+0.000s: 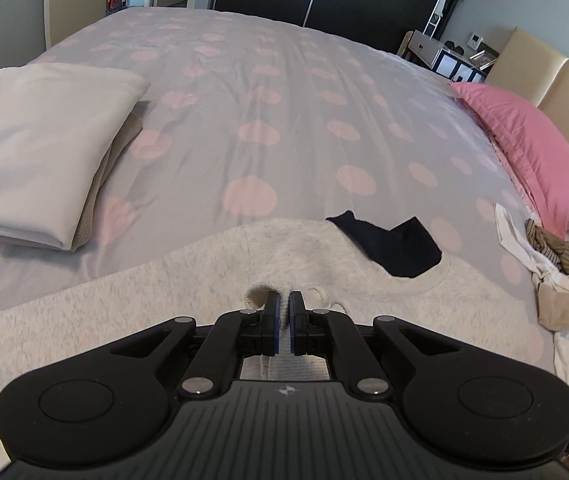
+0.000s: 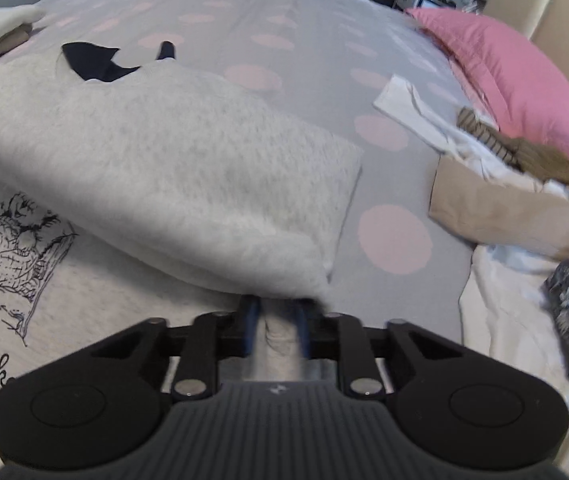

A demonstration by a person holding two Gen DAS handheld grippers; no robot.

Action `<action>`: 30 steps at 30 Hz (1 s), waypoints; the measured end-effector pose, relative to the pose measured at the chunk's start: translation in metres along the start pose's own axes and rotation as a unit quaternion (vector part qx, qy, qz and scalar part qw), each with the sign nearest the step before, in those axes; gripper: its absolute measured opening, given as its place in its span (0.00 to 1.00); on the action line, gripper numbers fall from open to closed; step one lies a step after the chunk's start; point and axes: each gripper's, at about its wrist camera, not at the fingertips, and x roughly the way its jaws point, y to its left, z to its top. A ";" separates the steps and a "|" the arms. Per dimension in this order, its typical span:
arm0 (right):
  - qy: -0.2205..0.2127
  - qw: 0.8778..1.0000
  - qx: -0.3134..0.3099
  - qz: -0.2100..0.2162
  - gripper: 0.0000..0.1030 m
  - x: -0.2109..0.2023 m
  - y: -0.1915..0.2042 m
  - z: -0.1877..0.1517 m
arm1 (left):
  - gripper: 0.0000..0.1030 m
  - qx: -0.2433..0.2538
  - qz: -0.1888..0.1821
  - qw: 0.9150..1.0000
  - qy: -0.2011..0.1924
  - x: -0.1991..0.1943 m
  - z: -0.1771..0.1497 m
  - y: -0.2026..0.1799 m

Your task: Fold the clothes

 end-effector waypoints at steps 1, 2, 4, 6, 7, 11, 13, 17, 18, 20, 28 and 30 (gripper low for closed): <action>0.002 1.000 0.009 0.008 0.09 0.000 -0.003 0.000 | 0.03 0.001 0.002 1.000 -0.001 -0.001 0.000 0.001; 0.004 1.000 0.006 0.013 0.06 -0.004 -0.004 0.001 | 0.03 0.000 0.004 1.000 -0.003 -0.001 0.000 0.002; 0.007 1.000 -0.008 0.019 0.05 -0.013 -0.002 0.002 | 0.03 -0.007 0.005 1.000 -0.003 -0.002 0.000 0.006; 0.020 0.999 -0.012 0.025 0.02 -0.018 -0.003 -0.001 | 0.03 -0.011 0.010 1.000 -0.002 0.000 0.001 0.011; 0.029 0.999 -0.012 0.029 0.02 -0.019 -0.005 -0.003 | 0.03 -0.010 0.015 1.000 -0.001 0.002 0.001 0.012; 0.047 0.998 -0.033 0.019 0.00 -0.019 -0.008 -0.011 | 0.02 -0.004 0.040 0.999 0.019 0.014 -0.005 0.017; 0.064 0.997 -0.036 -0.003 0.00 -0.018 -0.014 -0.016 | 0.01 0.001 0.054 0.998 0.031 0.022 -0.011 0.020; 0.059 0.998 -0.003 0.027 0.04 -0.029 -0.033 -0.020 | 0.01 0.011 0.060 0.996 0.069 0.035 -0.024 0.025; 0.053 0.998 -0.009 0.032 0.06 -0.032 -0.032 -0.020 | 0.01 0.015 0.062 0.995 0.073 0.036 -0.026 0.024; 0.033 0.998 -0.041 0.030 0.18 -0.040 -0.021 -0.020 | 0.01 0.020 0.064 0.995 0.079 0.038 -0.029 0.023; -0.003 0.995 0.084 0.045 0.36 -0.027 -0.046 0.000 | 0.02 0.030 0.074 0.992 0.094 0.041 -0.033 0.020; -0.012 0.992 0.116 0.049 0.41 -0.024 -0.053 0.005 | 0.02 0.032 0.077 0.992 0.098 0.044 -0.034 0.020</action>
